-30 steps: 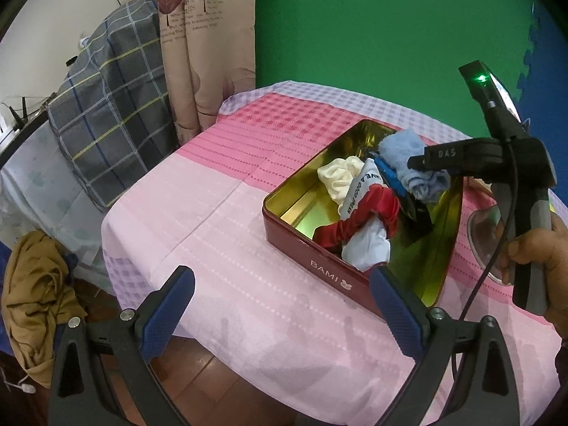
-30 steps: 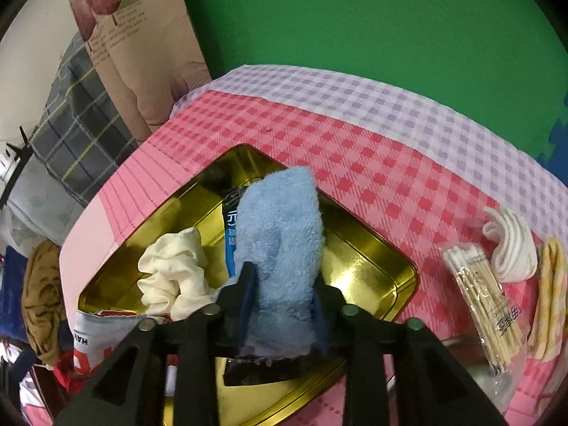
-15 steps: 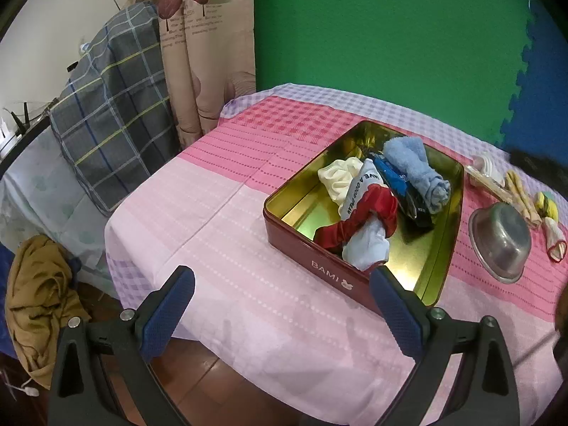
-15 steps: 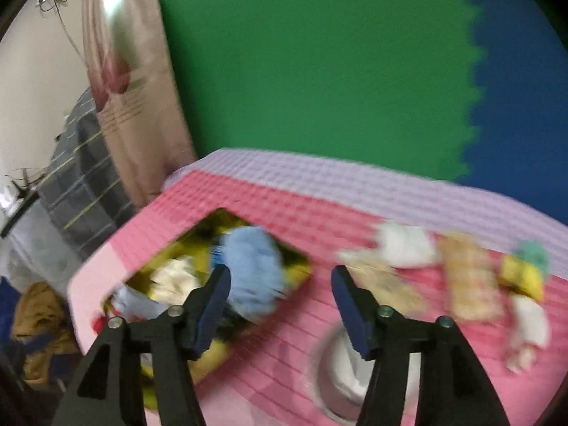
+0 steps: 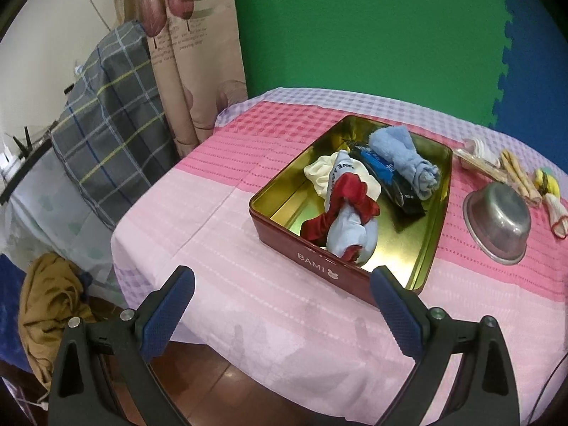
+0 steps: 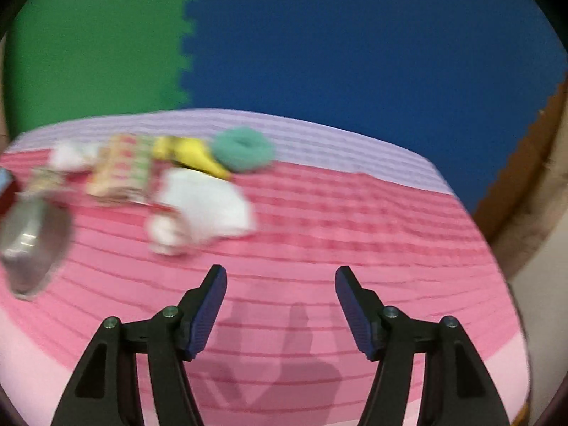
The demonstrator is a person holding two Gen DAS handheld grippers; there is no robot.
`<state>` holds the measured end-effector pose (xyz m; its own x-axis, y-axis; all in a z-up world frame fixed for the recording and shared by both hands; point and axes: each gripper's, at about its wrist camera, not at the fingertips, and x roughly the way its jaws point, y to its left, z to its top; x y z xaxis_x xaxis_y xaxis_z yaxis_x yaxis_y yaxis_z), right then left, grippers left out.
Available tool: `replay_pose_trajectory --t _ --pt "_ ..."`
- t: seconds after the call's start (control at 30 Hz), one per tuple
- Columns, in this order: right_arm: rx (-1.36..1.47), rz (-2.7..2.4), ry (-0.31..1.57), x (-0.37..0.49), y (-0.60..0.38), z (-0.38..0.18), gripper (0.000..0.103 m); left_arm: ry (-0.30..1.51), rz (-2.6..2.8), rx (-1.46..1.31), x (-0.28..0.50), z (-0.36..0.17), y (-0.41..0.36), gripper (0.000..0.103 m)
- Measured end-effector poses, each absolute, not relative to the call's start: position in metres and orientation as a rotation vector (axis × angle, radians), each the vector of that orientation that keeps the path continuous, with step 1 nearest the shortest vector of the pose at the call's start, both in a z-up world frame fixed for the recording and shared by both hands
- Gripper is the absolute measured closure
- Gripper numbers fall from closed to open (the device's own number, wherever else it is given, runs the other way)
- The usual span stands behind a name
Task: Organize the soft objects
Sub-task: 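Grasp the white cloth beside the toothpicks with the left tool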
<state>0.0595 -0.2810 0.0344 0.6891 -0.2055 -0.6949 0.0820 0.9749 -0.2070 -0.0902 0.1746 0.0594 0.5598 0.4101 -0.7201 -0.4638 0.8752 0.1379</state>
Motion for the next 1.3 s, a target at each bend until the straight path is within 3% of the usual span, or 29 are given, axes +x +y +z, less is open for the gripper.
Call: replay_pose_trajectory --t 0.2,0.77,1.3 --pt "-0.158 -0.236 0.88 0.064 -0.312 0.007 0.037 0.82 0.521 -0.004 -0.086 0.068 0.161 0.005" --pt "-0.035 -0.144 0.909 0.066 -0.323 0.0 0.034 0.847 0.295 0.198 -0.018 0.087 0.064 0.004" --pt "-0.003 -0.104 0.897 0.067 -0.323 -0.001 0.031 0.955 -0.046 0.122 0.096 0.089 0.007 0.004"
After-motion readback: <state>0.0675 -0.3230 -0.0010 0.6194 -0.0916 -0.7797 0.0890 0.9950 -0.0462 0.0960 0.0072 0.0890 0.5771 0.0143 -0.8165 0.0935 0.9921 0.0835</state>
